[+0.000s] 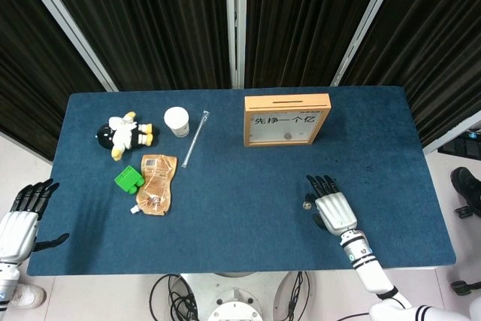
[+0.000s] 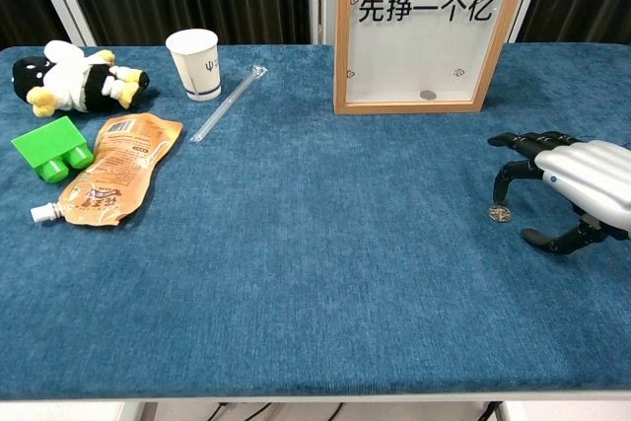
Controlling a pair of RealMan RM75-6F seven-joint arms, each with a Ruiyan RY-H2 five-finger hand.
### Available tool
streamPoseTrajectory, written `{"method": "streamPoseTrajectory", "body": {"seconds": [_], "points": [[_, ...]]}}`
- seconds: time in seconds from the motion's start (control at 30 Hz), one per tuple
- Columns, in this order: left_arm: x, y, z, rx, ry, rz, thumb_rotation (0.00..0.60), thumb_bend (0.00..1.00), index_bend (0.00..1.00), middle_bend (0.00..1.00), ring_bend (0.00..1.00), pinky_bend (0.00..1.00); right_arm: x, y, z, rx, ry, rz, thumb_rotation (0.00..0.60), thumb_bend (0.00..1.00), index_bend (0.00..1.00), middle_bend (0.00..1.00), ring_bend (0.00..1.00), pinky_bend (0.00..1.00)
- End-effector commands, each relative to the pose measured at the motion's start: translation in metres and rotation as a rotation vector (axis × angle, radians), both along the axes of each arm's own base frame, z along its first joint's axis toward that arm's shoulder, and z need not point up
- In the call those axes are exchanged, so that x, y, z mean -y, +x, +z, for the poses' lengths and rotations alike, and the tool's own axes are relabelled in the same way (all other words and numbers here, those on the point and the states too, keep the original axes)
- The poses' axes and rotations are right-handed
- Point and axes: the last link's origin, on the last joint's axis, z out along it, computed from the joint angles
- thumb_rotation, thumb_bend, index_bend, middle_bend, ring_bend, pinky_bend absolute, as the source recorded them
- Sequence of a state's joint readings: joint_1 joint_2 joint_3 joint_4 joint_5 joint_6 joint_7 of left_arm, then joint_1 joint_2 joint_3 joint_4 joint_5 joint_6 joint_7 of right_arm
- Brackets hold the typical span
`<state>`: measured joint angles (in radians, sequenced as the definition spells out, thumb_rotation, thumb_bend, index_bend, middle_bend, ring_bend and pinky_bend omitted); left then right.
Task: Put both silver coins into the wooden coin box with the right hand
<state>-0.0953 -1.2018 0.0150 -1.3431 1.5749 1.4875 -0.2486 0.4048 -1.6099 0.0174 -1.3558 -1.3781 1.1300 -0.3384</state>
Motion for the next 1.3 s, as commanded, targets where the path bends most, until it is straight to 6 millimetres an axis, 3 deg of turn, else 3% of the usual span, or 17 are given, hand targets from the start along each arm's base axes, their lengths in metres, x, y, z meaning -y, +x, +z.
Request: {"method": "streamPoseTrajectory", "body": {"seconds": [0.03,1.3], "points": [[0.0002,-0.0003,0.0000,0.001,-0.001,0.001,0.600,0.09,0.06,0.01,0.00,0.00,0.0002,0.0002,-0.0006,-0.001,0.003,-0.001,0.600,0.28,0.39,0.04,0.00,0.00],[0.0000,-0.0038,0.0023,0.009,0.000,-0.001,0.600,0.09,0.06,0.01,0.00,0.00,0.0080,0.0025,-0.0091,-0.009,-0.009,-0.002,0.600,0.33,0.46,0.05,0.00,0.00]]}}
